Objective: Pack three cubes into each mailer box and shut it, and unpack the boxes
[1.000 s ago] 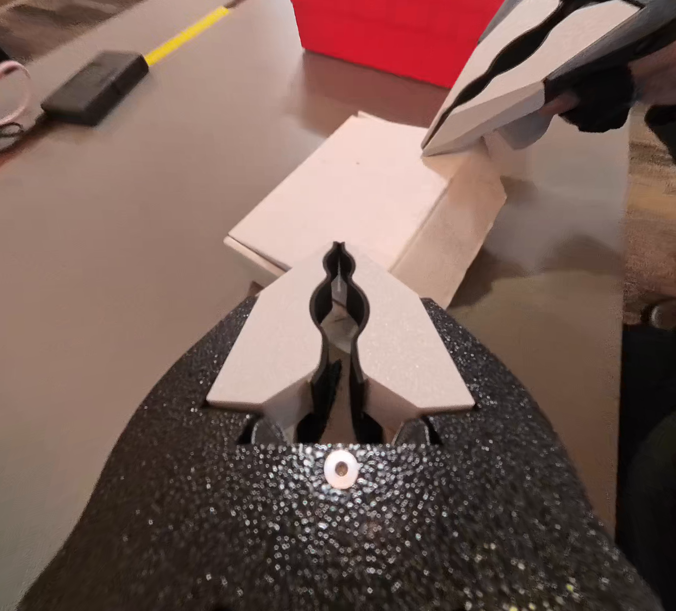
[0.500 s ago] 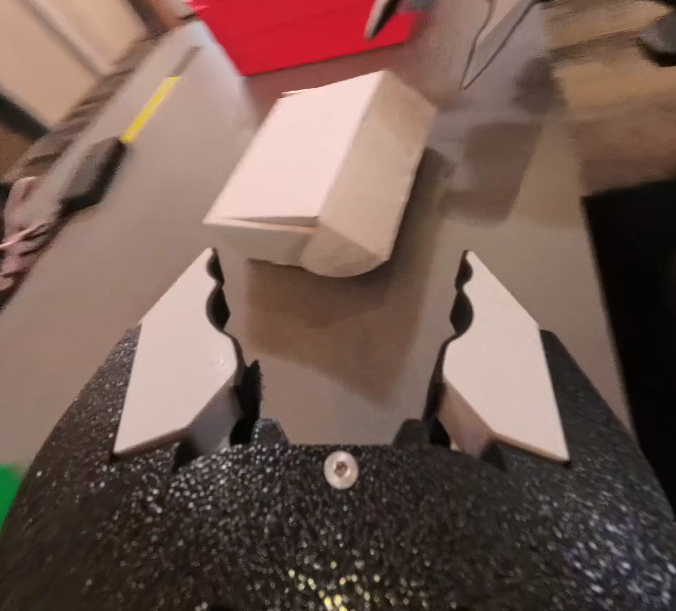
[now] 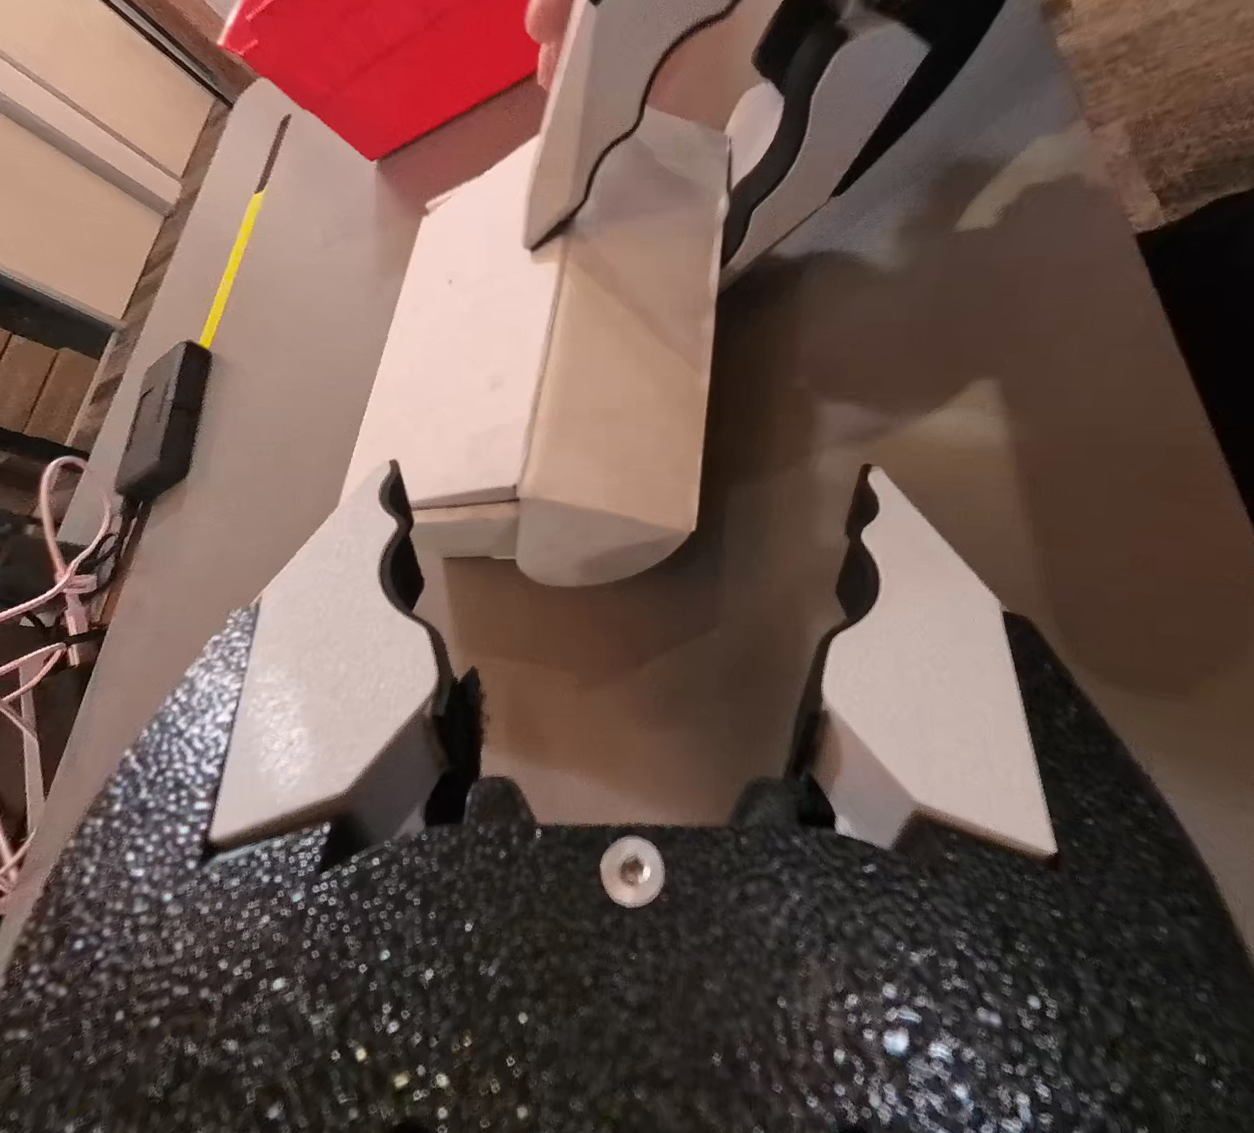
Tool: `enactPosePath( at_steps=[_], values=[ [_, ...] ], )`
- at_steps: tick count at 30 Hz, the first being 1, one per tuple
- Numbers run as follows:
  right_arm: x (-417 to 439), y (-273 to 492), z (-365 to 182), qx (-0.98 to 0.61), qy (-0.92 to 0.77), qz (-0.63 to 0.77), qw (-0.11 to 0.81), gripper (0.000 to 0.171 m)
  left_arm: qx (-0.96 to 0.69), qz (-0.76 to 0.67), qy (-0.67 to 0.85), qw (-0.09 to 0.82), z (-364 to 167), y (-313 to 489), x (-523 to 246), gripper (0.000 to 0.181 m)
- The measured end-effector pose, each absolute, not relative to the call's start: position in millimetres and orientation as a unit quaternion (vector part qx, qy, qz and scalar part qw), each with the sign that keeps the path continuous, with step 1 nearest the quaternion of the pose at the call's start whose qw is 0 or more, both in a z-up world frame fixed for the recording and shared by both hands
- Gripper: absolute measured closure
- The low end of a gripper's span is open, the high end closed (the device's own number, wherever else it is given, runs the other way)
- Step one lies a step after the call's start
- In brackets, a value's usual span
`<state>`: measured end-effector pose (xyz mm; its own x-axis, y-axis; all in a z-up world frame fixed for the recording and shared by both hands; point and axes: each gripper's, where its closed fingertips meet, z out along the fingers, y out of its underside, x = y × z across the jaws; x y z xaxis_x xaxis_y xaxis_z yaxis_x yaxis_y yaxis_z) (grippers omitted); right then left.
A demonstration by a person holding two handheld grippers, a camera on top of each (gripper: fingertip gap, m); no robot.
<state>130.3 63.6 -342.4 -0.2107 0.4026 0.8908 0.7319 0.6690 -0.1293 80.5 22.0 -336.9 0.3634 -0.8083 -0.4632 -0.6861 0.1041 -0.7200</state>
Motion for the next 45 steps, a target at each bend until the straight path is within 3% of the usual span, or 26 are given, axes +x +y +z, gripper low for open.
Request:
enactPosePath(
  at_steps=[3, 9, 12, 17, 20, 24, 28, 33, 36, 39, 45],
  values=[
    [130.3, 70.3, -342.1, -0.372, -0.758, -0.178, 0.506, 0.116, -0.667, -0.059, 0.551, 0.498, -334.0, 22.4, 72.7, 0.056],
    [127.6, 75.0, -314.4, -0.435, -0.738, -0.040, 0.514, 0.127, -0.669, -0.040, 0.566, 0.479, -344.3, 28.8, 61.0, 0.061],
    [128.1, 80.9, -295.4, -0.449, -0.739, 0.034, 0.502, 0.159, -0.648, -0.022, 0.566, 0.509, -336.3, 47.2, 61.2, 0.052],
    [132.8, 97.0, -286.4, -0.478, -0.746, 0.096, 0.454, 0.163, -0.610, 0.061, 0.585, 0.530, -336.8, 89.8, 61.0, 0.045],
    [133.2, 103.6, -281.9, -0.479, -0.744, 0.104, 0.455, 0.168, -0.591, 0.067, 0.593, 0.542, -337.2, 105.2, 67.1, 0.055],
    [137.0, 109.2, -282.3, -0.485, -0.737, 0.109, 0.458, 0.168, -0.560, 0.073, 0.621, 0.544, -338.8, 113.9, 73.5, 0.068],
    [142.4, 116.2, -283.7, -0.496, -0.728, 0.117, 0.459, 0.169, -0.517, 0.099, 0.647, 0.552, -344.0, 118.0, 81.4, 0.095],
    [144.4, 125.3, -282.1, -0.482, -0.731, 0.082, 0.475, 0.168, -0.552, 0.061, 0.620, 0.554, -334.8, 120.1, 82.5, 0.113],
    [144.7, 142.6, -261.3, -0.479, -0.701, 0.025, 0.527, 0.161, -0.594, -0.027, 0.566, 0.571, -309.9, 115.1, 82.8, 0.116],
    [150.5, 152.8, -238.8, -0.511, -0.655, 0.032, 0.556, 0.136, -0.641, -0.077, 0.504, 0.574, -289.0, 118.1, 73.4, 0.116],
    [176.5, 171.4, -228.5, -0.625, -0.570, 0.104, 0.523, 0.128, -0.713, -0.219, 0.357, 0.562, -265.8, 117.1, 57.4, 0.117]
  ],
)
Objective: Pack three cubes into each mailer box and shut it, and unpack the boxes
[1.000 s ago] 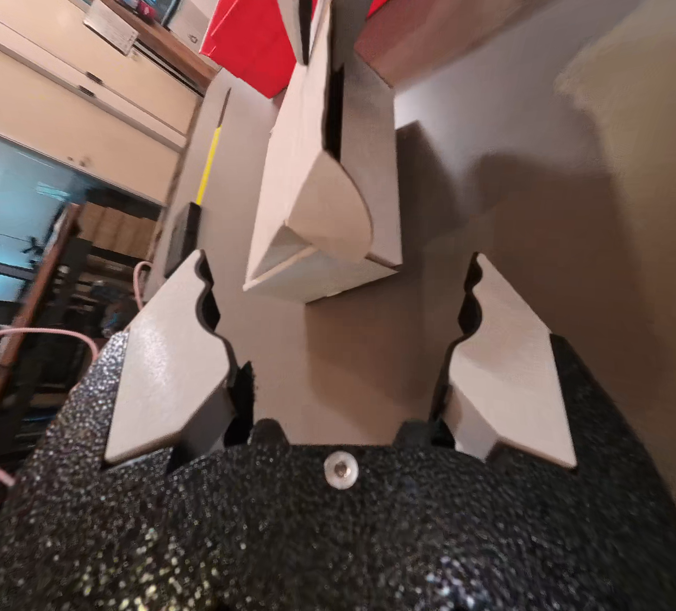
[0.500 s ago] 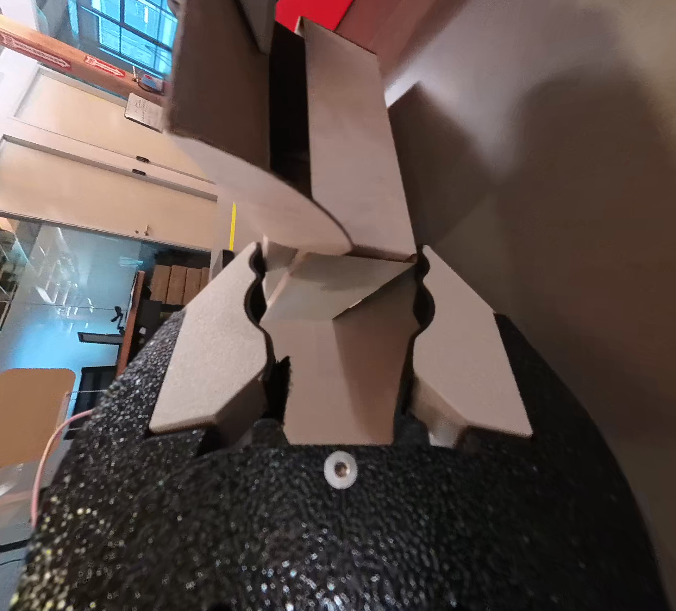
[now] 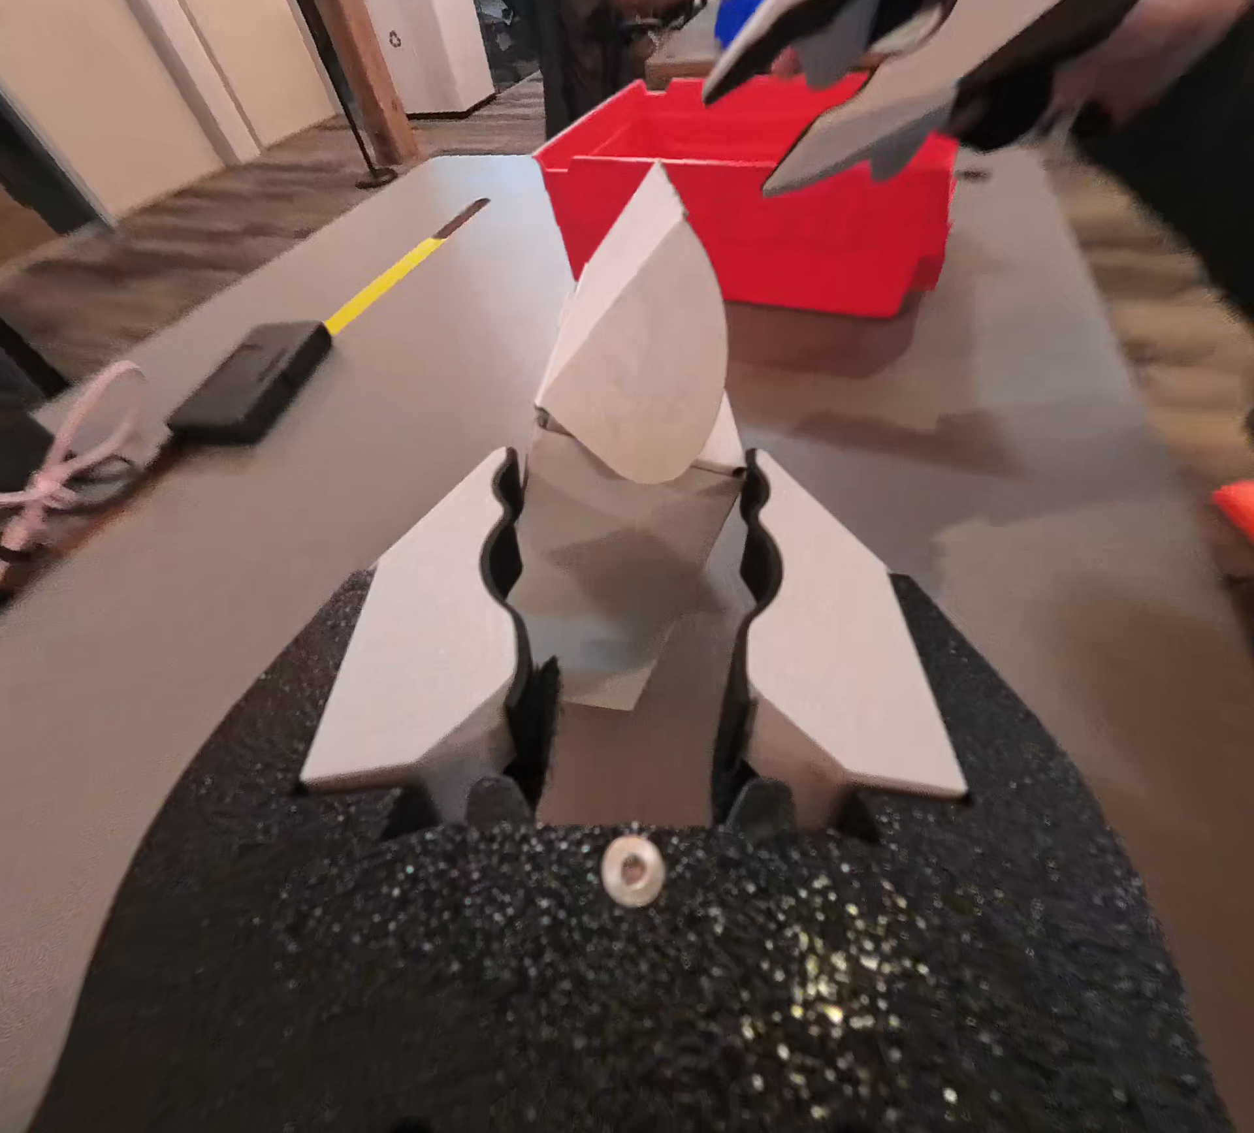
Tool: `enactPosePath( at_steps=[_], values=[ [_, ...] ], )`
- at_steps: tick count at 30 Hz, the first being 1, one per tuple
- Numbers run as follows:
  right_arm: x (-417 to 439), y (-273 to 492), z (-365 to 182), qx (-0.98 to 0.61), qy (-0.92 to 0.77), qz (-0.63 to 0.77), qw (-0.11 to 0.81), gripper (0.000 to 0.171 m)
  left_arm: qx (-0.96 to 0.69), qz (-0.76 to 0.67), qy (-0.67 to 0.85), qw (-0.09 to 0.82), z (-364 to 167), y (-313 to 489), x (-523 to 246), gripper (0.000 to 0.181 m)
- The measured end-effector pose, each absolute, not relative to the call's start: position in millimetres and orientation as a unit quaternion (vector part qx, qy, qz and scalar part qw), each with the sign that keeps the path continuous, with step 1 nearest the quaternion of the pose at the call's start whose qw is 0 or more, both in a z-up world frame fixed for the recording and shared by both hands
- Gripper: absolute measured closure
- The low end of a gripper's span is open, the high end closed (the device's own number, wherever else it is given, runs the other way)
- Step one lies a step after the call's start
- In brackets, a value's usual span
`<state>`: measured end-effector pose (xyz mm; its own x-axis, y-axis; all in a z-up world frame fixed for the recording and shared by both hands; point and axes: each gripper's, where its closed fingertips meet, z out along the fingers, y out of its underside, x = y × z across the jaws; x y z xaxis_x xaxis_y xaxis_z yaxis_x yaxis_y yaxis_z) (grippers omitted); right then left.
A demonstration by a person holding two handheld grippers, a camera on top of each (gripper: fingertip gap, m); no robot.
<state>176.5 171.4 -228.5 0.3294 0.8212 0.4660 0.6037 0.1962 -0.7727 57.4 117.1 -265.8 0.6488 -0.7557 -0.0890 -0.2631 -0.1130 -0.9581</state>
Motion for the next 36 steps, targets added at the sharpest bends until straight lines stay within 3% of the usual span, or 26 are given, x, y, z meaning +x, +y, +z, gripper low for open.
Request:
enactPosePath(
  at_steps=[9, 17, 20, 22, 25, 27, 28, 36],
  values=[
    [147.2, 184.3, -251.2, -0.699, -0.524, 0.196, 0.446, 0.146, -0.734, -0.270, 0.310, 0.540, -282.7, 109.6, 50.2, 0.117],
    [135.7, 205.1, -251.6, -0.720, -0.536, 0.105, 0.429, 0.171, -0.735, -0.232, 0.319, 0.551, -295.1, 114.0, 46.5, 0.115],
    [132.4, 205.7, -252.5, -0.732, -0.526, 0.127, 0.414, 0.171, -0.756, -0.171, 0.346, 0.529, -312.4, 117.1, 45.5, 0.074],
    [132.0, 206.1, -257.1, -0.741, -0.524, 0.128, 0.399, 0.171, -0.756, -0.125, 0.375, 0.522, -323.5, 118.7, 47.3, 0.068],
    [129.9, 207.1, -255.9, -0.752, -0.513, 0.141, 0.389, 0.171, -0.744, -0.101, 0.390, 0.533, -325.1, 120.9, 53.3, 0.073],
    [129.4, 210.0, -253.3, -0.760, -0.504, 0.147, 0.383, 0.171, -0.738, -0.102, 0.373, 0.553, -319.7, 125.2, 51.4, 0.107],
    [128.2, 210.4, -252.0, -0.764, -0.501, 0.155, 0.376, 0.171, -0.738, -0.104, 0.369, 0.556, -318.8, 125.9, 50.2, 0.113],
    [113.9, 214.8, -243.3, -0.816, -0.471, 0.197, 0.269, 0.171, -0.807, -0.097, 0.318, 0.489, -325.1, 127.7, 40.2, 0.116]
  ],
)
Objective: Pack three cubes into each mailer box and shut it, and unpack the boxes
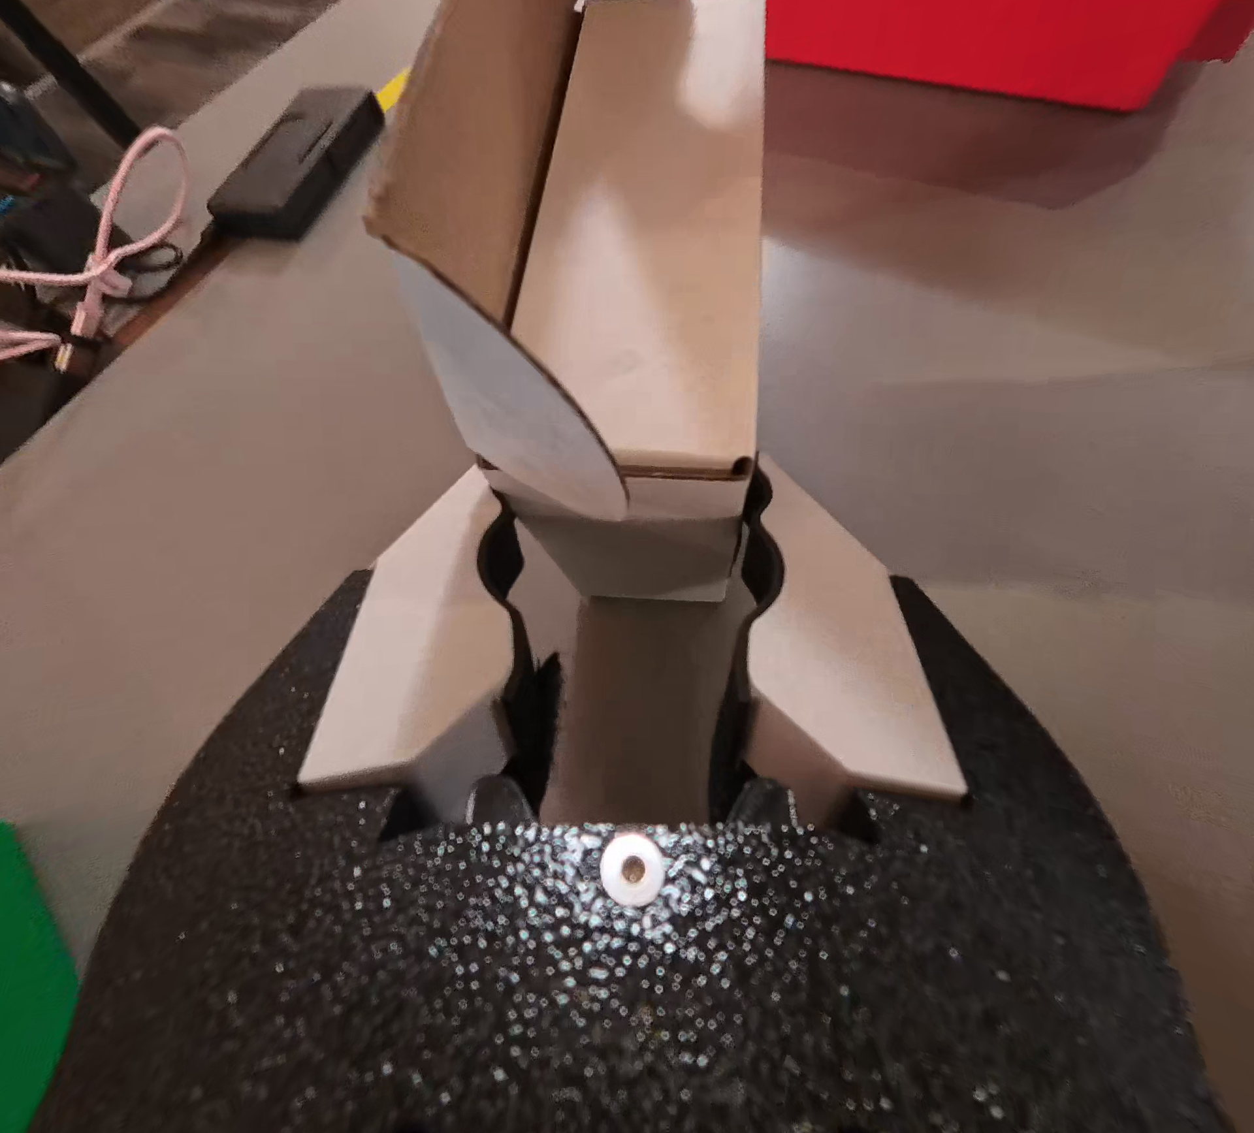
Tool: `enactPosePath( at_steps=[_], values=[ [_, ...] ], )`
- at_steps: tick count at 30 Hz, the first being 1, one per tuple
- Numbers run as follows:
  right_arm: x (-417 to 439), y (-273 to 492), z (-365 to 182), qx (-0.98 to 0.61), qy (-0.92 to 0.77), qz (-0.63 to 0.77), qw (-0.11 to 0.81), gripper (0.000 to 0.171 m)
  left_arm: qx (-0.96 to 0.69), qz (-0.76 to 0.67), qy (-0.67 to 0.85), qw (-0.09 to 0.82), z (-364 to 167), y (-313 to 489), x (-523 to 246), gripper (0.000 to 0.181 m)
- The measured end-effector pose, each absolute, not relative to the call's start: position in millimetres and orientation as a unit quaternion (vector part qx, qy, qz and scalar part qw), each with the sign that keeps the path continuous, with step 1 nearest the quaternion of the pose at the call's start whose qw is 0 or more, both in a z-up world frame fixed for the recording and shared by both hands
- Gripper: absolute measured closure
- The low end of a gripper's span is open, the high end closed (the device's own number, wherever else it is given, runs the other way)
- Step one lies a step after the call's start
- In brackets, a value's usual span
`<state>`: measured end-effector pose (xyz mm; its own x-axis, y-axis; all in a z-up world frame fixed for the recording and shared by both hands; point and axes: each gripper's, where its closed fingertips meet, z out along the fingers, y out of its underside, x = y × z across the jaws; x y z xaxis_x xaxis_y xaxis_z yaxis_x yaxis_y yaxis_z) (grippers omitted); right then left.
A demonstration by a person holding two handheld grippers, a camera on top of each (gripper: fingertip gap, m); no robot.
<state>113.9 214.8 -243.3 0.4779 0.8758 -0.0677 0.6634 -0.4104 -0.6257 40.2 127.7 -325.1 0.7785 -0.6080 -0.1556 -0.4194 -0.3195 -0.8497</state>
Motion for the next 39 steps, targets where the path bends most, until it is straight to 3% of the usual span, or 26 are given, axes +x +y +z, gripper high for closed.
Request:
enactPosePath(
  at_steps=[8, 16, 18, 20, 21, 23, 27, 32, 39],
  values=[
    [102.8, 221.5, -250.8, -0.845, -0.435, 0.243, 0.197, 0.169, -0.833, -0.084, 0.281, 0.470, -327.2, 129.3, 35.8, 0.116],
    [108.0, 221.5, -264.5, -0.821, -0.454, 0.214, 0.271, 0.169, -0.833, -0.102, 0.272, 0.471, -327.3, 130.3, 35.9, 0.116],
    [111.2, 217.6, -259.0, -0.818, -0.442, 0.203, 0.308, 0.142, -0.834, -0.099, 0.272, 0.470, -327.4, 130.1, 36.0, 0.116],
    [115.3, 210.7, -235.4, -0.794, -0.419, 0.191, 0.397, 0.128, -0.834, -0.099, 0.271, 0.470, -327.4, 130.2, 36.1, 0.116],
    [114.3, 199.5, -220.6, -0.772, -0.406, 0.201, 0.445, 0.128, -0.834, -0.098, 0.271, 0.470, -327.4, 130.1, 36.0, 0.116],
    [96.1, 156.1, -199.9, -0.717, -0.398, 0.277, 0.501, 0.144, -0.834, -0.097, 0.271, 0.471, -327.3, 130.1, 36.1, 0.116],
    [42.5, 89.2, -226.5, -0.683, -0.437, 0.342, 0.475, 0.143, -0.832, -0.097, 0.270, 0.475, -327.2, 130.1, 36.2, 0.116],
    [8.4, 90.7, -250.9, -0.694, -0.433, 0.328, 0.472, 0.144, -0.831, -0.093, 0.267, 0.478, -327.1, 129.9, 36.1, 0.117],
    [3.7, 114.6, -244.0, -0.685, -0.465, 0.234, 0.511, 0.171, -0.830, -0.094, 0.269, 0.479, -327.1, 129.3, 35.9, 0.117]
  ],
)
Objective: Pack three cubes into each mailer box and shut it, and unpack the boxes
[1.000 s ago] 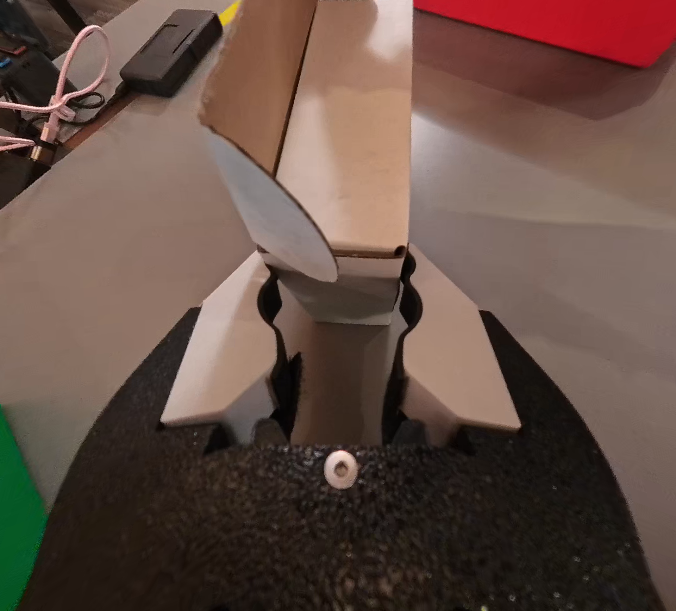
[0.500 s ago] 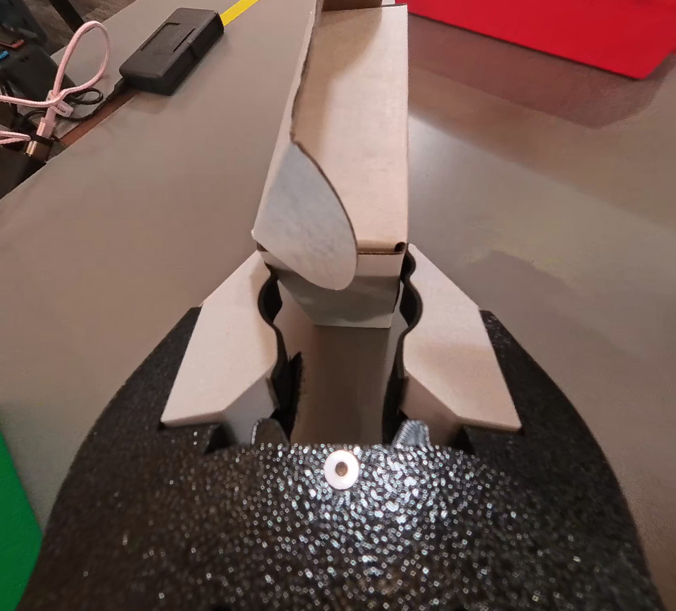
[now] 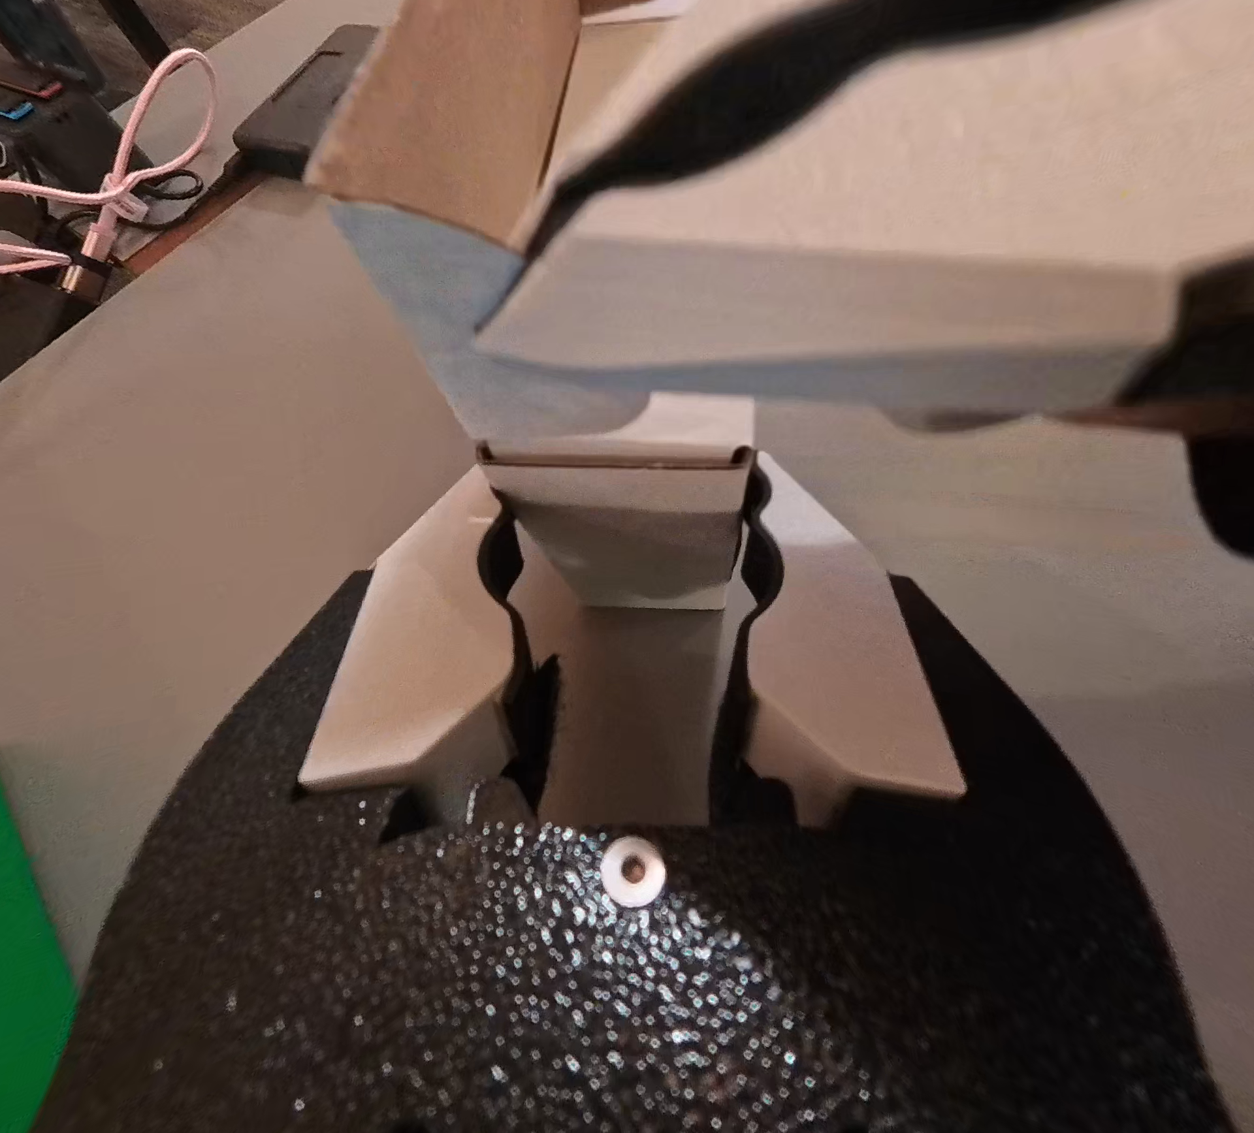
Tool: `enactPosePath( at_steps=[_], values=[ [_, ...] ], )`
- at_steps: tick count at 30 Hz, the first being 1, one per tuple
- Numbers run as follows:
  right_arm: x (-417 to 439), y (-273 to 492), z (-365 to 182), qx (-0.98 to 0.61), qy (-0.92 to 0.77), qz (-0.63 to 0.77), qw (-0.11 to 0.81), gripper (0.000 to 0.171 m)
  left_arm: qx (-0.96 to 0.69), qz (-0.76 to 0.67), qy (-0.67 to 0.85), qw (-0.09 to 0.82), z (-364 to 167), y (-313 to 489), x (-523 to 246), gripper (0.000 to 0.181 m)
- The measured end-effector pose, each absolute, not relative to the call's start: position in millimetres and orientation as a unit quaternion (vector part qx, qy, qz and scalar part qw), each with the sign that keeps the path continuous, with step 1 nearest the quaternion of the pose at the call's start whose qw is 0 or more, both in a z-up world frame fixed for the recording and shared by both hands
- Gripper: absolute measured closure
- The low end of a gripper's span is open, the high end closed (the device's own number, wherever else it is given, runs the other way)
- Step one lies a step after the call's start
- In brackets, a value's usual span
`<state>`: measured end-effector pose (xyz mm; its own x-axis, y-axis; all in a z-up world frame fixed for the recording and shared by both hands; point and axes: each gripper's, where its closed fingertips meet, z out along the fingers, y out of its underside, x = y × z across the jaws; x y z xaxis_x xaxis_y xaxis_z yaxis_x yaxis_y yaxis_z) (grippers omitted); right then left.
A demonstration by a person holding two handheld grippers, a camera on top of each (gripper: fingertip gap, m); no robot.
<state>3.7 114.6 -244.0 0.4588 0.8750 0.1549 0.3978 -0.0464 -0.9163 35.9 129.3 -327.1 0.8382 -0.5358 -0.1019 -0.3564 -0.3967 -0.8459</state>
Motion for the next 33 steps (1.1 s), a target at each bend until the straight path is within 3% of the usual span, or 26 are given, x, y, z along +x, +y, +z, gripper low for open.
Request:
enactPosePath(
  at_steps=[25, 33],
  values=[
    [9.1, 105.0, -253.2, -0.709, -0.405, 0.314, 0.485, 0.170, -0.832, -0.092, 0.267, 0.479, -327.6, 128.6, 35.2, 0.117],
    [14.8, 102.9, -264.3, -0.680, -0.431, 0.271, 0.528, 0.171, -0.830, -0.092, 0.267, 0.481, -327.6, 129.2, 35.5, 0.117]
  ],
)
